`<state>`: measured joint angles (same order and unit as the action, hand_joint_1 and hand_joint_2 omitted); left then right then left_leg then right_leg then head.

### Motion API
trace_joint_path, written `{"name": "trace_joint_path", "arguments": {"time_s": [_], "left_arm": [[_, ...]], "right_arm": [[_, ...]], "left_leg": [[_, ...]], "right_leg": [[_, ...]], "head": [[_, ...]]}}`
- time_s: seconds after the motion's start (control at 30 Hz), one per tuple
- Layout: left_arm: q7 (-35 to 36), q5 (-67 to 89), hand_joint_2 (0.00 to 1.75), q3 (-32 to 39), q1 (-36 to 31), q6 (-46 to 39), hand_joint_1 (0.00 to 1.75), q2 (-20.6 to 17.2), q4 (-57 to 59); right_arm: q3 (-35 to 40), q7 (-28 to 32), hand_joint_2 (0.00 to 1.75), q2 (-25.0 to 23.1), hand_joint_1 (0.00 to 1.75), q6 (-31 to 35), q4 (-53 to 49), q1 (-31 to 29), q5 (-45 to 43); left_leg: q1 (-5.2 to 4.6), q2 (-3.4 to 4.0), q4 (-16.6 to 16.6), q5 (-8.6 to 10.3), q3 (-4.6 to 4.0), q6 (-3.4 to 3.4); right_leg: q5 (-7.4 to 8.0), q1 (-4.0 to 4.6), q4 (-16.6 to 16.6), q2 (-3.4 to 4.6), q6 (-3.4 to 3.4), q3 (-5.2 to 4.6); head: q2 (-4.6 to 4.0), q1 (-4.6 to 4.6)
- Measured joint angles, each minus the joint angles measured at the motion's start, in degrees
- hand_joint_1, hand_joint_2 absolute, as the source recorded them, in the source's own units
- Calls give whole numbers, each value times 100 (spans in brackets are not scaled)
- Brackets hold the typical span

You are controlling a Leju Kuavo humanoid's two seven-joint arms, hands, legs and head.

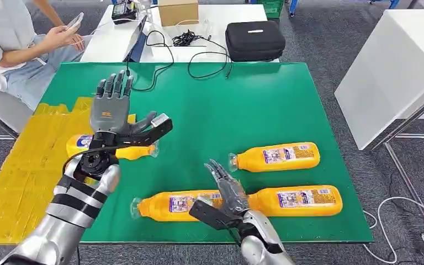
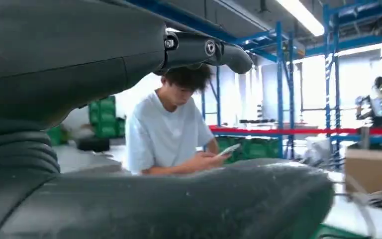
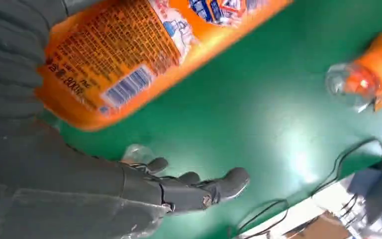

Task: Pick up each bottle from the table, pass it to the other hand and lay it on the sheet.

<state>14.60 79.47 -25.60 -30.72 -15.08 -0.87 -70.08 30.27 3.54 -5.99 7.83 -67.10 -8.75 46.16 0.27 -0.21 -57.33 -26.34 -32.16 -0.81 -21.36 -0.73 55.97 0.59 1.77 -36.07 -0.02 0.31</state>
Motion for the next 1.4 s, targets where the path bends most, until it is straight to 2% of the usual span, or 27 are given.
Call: {"name": "trace_joint_path", "arguments": {"time_s": [0.23, 0.37, 0.63, 0.9, 1.07, 1.13, 1.17, 1.3, 1.4], "left_arm": [[-87, -319, 175, -186, 154, -186, 0, 173, -310], [-188, -474, 175, -203, 221, -350, 0, 232, -395], [-358, -763, 175, -210, 264, -476, 0, 310, -446], [-385, -817, 175, -214, 265, -505, 0, 354, -446], [-483, -1029, 175, -214, 266, -592, 0, 400, -428], [-546, -1138, 175, -216, 265, -623, 0, 419, -398], [-581, -1191, 175, -223, 264, -645, 0, 433, -378], [-702, -1373, 175, -271, 260, -769, 0, 465, -317], [-752, -1453, 175, -304, 257, -804, 0, 481, -286]], "right_arm": [[265, -26, 175, -262, 0, 68, 826, -443, 343], [501, -256, 175, -332, 0, 35, 1222, -681, 649], [922, -457, 175, -332, 0, -273, 1938, -1176, 1005], [1150, -474, 175, -319, 0, -326, 2310, -1426, 1073], [1442, -784, 175, -306, 0, -586, 2606, -1647, 1551], [1623, -924, 175, -326, 169, -684, 2772, -1771, 1811], [1694, -940, 175, -323, 175, -726, 2852, -1821, 1893], [1912, -876, 175, -321, 175, -793, 3099, -1953, 2028], [1936, -876, 175, -310, 175, -691, 3210, -1996, 2011]], "left_leg": [[1, 2, 1, 0, 4, 0], [1, 2, 1, 1, 4, 0], [0, 3, 0, 0, 18, 0], [1, 10, 1, 0, 28, 1], [1, 38, 2, -7, 51, 7], [1, 40, 4, -12, 74, 10], [1, 41, 5, -16, 88, 12], [3, 42, 11, -52, 140, 24], [2, 38, 11, -54, 148, 11]], "right_leg": [[0, 0, 1, 2, 0, 1], [0, 0, 1, 1, 0, 1], [0, 0, -1, 2, 0, 11], [1, 2, -1, 8, 0, 15], [2, 3, -3, 29, -2, 27], [1, 5, -6, 36, -4, 42], [-1, 8, -7, 37, -7, 54], [-26, 11, -14, 43, -26, 106], [-31, 11, -17, 42, -26, 91]], "head": [[0, 0], [0, 0], [0, 2], [0, 2], [0, -2], [0, -4], [0, 0], [0, 0], [0, 2]]}}
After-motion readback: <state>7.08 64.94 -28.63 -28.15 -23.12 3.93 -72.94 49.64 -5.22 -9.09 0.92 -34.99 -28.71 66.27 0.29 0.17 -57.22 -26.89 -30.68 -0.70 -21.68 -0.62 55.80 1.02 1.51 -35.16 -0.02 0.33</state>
